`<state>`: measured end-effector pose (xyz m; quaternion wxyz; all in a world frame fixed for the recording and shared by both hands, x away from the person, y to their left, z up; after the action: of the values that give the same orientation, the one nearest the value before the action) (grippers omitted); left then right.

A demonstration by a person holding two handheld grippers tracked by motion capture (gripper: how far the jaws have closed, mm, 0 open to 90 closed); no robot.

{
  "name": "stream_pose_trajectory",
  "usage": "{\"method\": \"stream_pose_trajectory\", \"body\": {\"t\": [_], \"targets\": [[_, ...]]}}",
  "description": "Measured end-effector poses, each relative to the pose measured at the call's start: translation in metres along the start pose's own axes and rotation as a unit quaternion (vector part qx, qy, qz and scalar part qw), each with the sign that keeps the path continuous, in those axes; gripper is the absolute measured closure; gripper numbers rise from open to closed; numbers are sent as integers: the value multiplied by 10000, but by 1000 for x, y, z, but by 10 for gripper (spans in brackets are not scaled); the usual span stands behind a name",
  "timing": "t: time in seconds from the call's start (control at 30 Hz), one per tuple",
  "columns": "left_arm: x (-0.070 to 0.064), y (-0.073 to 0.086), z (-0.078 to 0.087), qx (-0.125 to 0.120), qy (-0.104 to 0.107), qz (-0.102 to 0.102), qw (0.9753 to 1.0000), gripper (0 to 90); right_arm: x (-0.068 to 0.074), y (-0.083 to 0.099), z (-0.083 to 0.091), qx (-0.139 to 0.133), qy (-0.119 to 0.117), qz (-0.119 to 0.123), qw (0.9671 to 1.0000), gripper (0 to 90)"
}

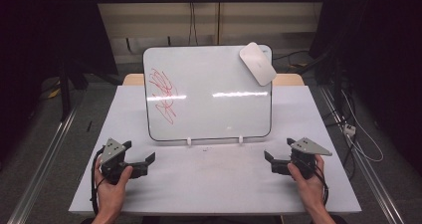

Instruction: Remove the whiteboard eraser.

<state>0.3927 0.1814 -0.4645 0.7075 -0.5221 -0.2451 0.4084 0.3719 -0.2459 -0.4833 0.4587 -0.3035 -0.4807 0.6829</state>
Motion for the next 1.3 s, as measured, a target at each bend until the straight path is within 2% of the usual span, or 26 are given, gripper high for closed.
{"method": "stream_pose_trajectory", "body": {"t": [0.23,0.4,0.67,0.83,0.93,1.13,1.3], "targets": [[-1,0,-1,3,2,34,10000,45,-1,0,-2,-32,25,91,10000,41],[-3,1,-3,53,21,32,10000,46,1,1,-3,59,-36,-17,10000,62],[-2,1,-2,33,33,24,10000,46,1,-7,-4,120,30,-6,9999,79],[-2,1,0,6,64,24,10000,46,2,-19,-10,173,33,140,9997,59],[0,1,1,6,35,-33,10000,46,5,-27,-15,131,18,298,9995,55],[0,1,2,14,49,-14,10000,46,5,-45,-24,99,26,438,9990,53],[-1,1,0,17,66,-10,10000,46,-5,-80,-35,-104,155,536,9984,52]]}}
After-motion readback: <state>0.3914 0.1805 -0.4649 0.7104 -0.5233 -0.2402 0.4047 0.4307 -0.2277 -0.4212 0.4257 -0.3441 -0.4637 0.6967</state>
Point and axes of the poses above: each handheld gripper's, and its own axes: z roughly backward along the jaws, y roughly out of its underside, x roughly to its left, the point moved 9 cm from there along -z, roughly forward along the jaws, and after that the axes turned 6 degrees about -x, right-handed, at the moved point
